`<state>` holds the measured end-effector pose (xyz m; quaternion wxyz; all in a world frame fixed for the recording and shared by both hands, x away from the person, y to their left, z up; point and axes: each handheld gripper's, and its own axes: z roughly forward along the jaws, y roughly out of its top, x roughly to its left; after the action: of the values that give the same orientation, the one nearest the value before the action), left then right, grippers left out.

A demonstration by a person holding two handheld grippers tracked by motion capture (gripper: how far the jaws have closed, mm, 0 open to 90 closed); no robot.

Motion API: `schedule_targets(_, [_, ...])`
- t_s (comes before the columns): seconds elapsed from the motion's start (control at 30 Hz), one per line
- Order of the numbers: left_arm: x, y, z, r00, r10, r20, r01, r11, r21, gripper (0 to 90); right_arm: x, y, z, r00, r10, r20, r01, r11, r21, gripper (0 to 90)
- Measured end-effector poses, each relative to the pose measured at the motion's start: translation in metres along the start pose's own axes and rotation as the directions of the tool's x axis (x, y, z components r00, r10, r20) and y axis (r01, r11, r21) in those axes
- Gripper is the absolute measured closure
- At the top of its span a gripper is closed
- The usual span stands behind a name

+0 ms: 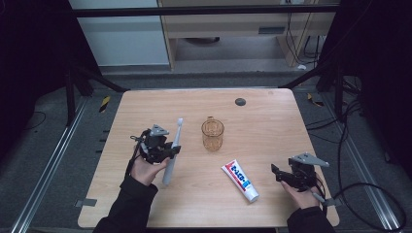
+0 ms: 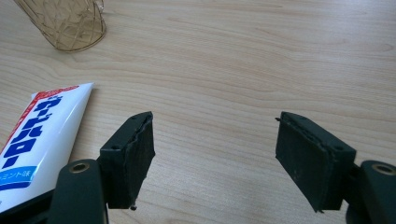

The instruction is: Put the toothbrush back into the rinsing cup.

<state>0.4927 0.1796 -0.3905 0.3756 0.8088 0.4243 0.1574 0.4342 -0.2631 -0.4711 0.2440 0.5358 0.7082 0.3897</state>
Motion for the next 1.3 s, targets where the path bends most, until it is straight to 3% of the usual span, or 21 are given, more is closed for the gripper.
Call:
schedule_targets(0.3, [0.002,0.006,-0.013,0.9994,-0.004,-0.033,0.001,0.9954,-0.095,67.8,0.0,0.0,0.0,1.0,-0.001,0.004,0.001,1.0,-0.009,27.9])
schedule_targets(0.6, [0.006,0.019,-0.023,0.9981,-0.023,-0.057,0.011,0.9801,-0.198,67.7,0.001,-0.001,0.001,0.9999,-0.004,0.011,0.004,1.0,-0.021,26.7])
schedule_targets(0.77, [0.009,0.032,-0.027,0.9972,-0.043,-0.062,0.026,0.9672,-0.253,67.7,0.001,-0.001,0.002,0.9999,-0.003,0.014,0.004,1.0,-0.022,25.6])
schedule_targets(0.9, [0.007,0.044,-0.029,0.9964,-0.058,-0.061,0.036,0.9505,-0.309,67.7,0.0,-0.002,0.002,0.9999,-0.001,0.016,0.001,1.0,-0.025,24.9])
schedule_targets(1.2, [0.002,0.066,-0.027,0.9958,-0.073,-0.056,0.046,0.9209,-0.387,67.7,-0.001,-0.002,0.003,0.9998,-0.009,0.015,0.009,1.0,-0.029,24.3])
schedule_targets(1.3, [0.0,0.072,-0.023,0.9954,-0.074,-0.061,0.044,0.9144,-0.403,67.7,-0.001,-0.002,0.003,0.9999,-0.004,0.016,0.005,1.0,-0.03,24.2])
